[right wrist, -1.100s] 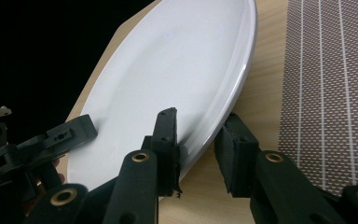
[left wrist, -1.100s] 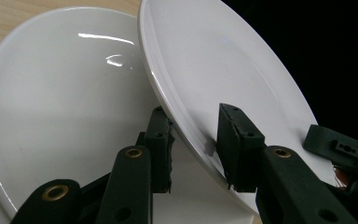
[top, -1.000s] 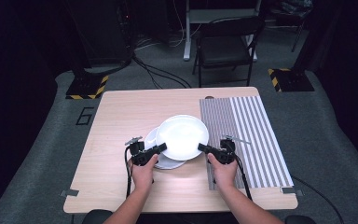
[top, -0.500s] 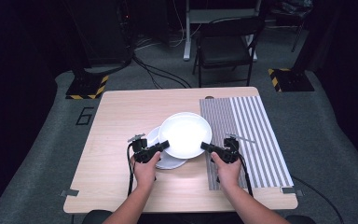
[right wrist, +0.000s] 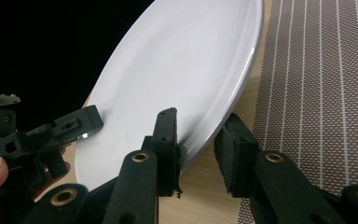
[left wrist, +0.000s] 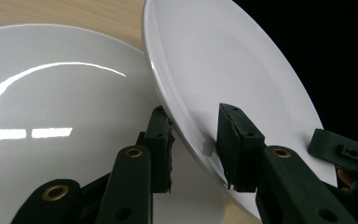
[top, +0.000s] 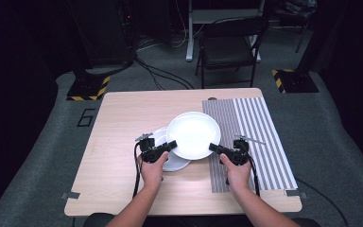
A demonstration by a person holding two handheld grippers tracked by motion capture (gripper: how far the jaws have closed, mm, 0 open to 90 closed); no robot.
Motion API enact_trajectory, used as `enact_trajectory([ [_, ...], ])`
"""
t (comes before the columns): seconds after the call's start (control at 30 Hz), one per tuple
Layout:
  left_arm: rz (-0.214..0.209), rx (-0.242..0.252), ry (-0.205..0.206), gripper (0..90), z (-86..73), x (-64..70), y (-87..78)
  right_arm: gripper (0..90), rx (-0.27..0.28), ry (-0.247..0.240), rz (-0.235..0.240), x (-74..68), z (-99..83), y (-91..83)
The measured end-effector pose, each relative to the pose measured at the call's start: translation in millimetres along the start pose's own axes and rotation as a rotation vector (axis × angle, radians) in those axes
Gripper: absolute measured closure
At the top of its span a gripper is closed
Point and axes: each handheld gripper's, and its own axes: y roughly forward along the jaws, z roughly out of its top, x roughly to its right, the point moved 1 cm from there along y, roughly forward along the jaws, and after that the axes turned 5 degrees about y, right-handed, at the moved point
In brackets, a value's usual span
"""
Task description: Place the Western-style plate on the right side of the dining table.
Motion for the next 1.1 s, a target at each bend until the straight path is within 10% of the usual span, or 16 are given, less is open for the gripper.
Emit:
enact_trajectory([
  [1.1, -0.01, -0.032, 0.028, 66.3, 0.7, 22.4, 23.4, 69.5, 0.035, 0.017, -0.009, 22.8, 6.7, -18.5],
])
